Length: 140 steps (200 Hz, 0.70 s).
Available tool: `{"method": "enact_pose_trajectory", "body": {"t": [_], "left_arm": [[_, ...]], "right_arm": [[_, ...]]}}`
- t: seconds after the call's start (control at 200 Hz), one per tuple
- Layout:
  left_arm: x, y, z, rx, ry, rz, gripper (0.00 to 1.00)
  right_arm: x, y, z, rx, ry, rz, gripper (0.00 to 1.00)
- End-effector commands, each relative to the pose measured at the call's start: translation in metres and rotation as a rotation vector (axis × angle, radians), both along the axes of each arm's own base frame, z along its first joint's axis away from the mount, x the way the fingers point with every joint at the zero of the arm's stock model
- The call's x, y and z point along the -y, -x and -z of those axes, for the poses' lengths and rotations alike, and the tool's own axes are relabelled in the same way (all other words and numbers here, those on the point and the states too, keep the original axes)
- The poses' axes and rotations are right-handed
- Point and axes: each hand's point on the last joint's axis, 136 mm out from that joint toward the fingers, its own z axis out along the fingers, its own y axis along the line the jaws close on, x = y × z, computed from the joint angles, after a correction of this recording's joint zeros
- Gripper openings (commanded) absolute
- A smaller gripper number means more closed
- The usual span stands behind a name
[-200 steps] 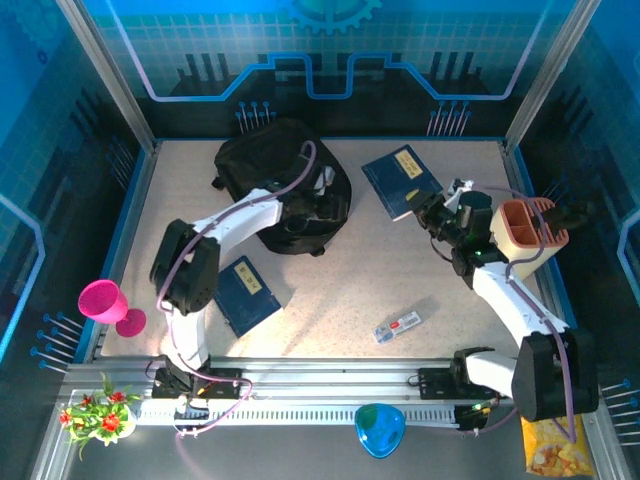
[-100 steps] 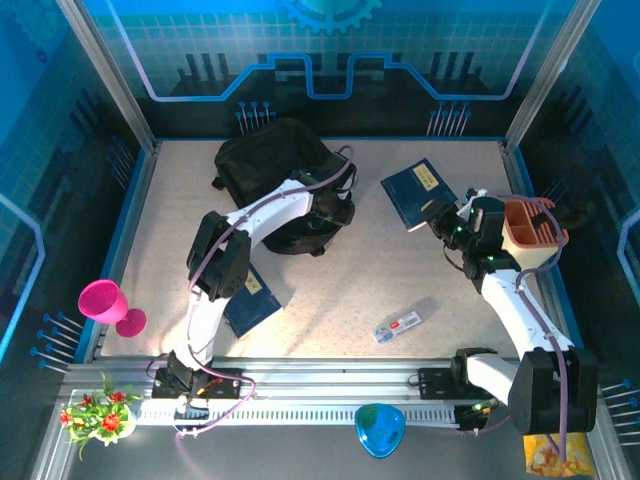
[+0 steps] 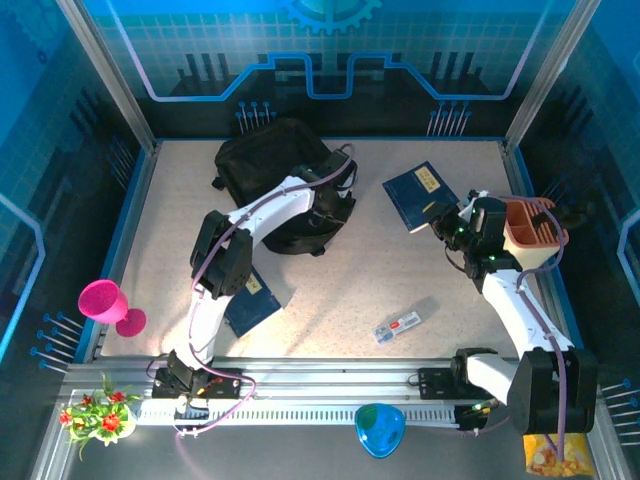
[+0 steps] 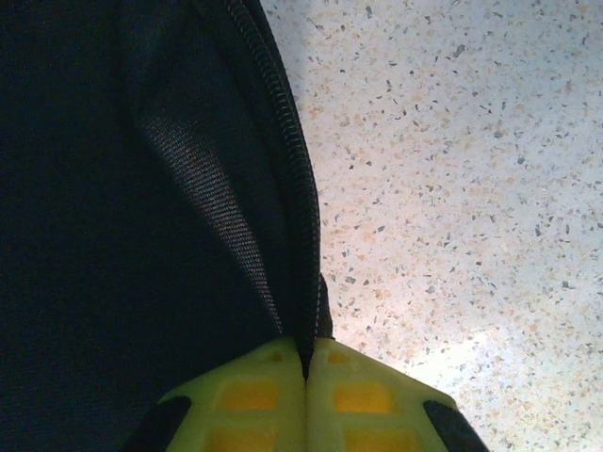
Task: Pack the student bag
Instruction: Open the student bag at the top-center of the table, then place the book in the student bag.
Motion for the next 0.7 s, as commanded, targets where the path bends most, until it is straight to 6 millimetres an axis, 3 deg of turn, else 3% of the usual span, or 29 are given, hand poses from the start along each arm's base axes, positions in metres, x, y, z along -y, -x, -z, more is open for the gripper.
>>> {"method": "enact_pose_trajectory", "body": {"t": [0.0,0.25,0.405,0.55,0.695], "left_arm": [[-0.004,-0.002,-0.060,0.066,0.097,-0.009,0.00],[-0.025,-0.016,-0.141,0.259,0.213,-0.066,0.00],[-0.025,-0.023,-0.184,0.394,0.269,-0.065,0.00],[-0.023,-0.026,-0.203,0.457,0.309,-0.062,0.00],[-0.019,-0.025,-0.203,0.451,0.335,-0.057,0.00]], "right_arm": [[-0.001,0.002,-0.010,0.046,0.009,-0.029,0.04],[-0.023,0.010,-0.009,0.033,0.027,-0.153,0.04],[-0.054,0.015,-0.009,0.022,0.004,-0.242,0.05],[-0.092,0.014,-0.003,-0.003,-0.020,-0.327,0.05],[-0.129,0.008,0.000,-0.020,-0.037,-0.397,0.05]]}}
